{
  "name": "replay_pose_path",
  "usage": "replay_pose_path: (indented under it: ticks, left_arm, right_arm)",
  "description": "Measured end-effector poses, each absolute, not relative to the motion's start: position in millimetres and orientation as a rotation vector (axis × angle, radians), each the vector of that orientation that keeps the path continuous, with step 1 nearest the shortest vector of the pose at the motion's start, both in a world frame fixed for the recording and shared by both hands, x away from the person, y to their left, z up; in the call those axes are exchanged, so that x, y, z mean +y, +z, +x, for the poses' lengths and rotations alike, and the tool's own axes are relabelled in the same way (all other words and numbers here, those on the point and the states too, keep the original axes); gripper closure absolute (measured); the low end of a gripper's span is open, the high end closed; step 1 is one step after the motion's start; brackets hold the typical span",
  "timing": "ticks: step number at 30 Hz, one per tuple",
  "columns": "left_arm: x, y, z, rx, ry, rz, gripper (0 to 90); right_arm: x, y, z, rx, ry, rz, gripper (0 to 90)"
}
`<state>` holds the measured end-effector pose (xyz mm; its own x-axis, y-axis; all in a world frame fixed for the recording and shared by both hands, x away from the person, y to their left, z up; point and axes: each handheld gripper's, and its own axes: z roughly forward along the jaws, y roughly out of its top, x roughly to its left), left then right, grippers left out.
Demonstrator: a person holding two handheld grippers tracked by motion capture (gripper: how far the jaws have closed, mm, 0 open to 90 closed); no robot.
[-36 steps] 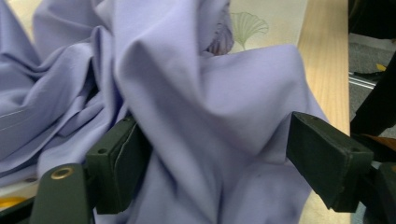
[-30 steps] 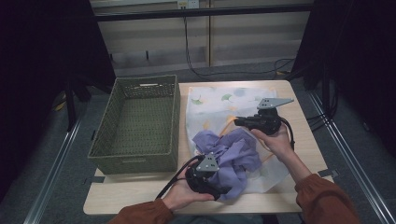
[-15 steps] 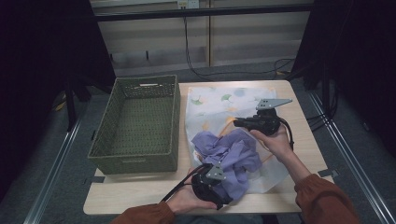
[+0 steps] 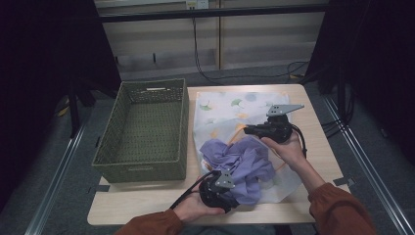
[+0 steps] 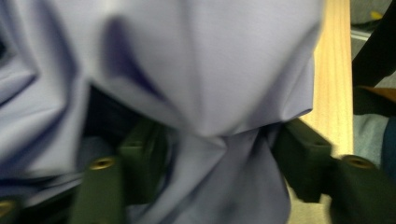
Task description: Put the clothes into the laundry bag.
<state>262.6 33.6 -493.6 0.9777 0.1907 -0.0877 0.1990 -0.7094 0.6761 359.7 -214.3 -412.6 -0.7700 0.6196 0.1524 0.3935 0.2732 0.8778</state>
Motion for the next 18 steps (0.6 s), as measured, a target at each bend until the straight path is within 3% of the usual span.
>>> replay_pose_path:
  ticks: [6, 18]
  left_arm:
    - [37, -482, 266, 0.268, -0.046, 2.346, 75.7]
    - [38, -468, 278, 0.290, -0.027, 2.304, 85.8]
  right_arm:
    - [-213, -412, 359, 2.331, 1.502, 0.929, 89.5]
    - [-212, -410, 359, 2.338, 1.503, 0.919, 89.5]
